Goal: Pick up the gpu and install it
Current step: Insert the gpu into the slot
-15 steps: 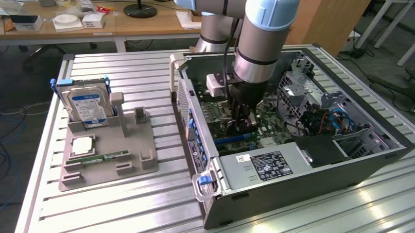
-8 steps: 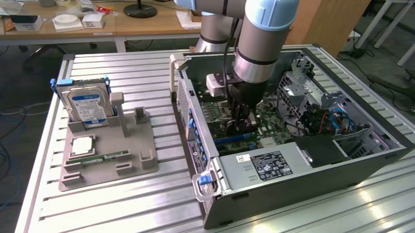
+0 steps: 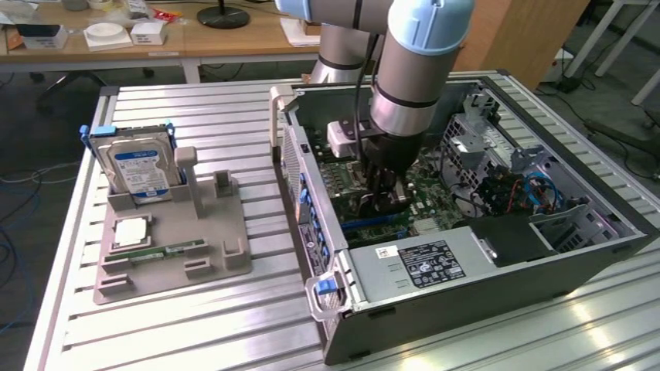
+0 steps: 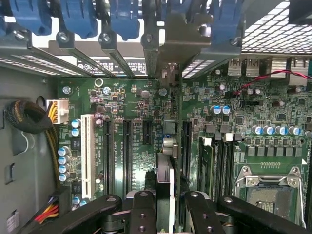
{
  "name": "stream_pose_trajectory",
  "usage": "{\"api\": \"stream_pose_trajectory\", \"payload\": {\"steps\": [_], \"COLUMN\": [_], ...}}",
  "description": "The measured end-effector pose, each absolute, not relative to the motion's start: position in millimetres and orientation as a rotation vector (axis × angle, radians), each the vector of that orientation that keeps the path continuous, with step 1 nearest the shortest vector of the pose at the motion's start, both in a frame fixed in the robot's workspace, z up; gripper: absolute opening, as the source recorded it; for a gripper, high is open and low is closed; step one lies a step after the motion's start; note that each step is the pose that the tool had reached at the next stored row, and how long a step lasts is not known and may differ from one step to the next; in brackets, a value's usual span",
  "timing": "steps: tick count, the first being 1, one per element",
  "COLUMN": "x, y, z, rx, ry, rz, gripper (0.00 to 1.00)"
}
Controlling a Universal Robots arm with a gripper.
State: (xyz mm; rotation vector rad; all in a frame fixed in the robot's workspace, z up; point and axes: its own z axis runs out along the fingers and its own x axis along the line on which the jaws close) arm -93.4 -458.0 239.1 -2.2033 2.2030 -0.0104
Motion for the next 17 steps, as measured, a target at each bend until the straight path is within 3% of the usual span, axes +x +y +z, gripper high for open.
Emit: {"api": "stream_pose_trajectory", "payload": {"steps": [17], "x": [-93.8], "y": [-458.0], "z": [236.4], "rx": [-2.203], "ry": [2.203], "rz": [-0.010], "gripper": [0.27]}}
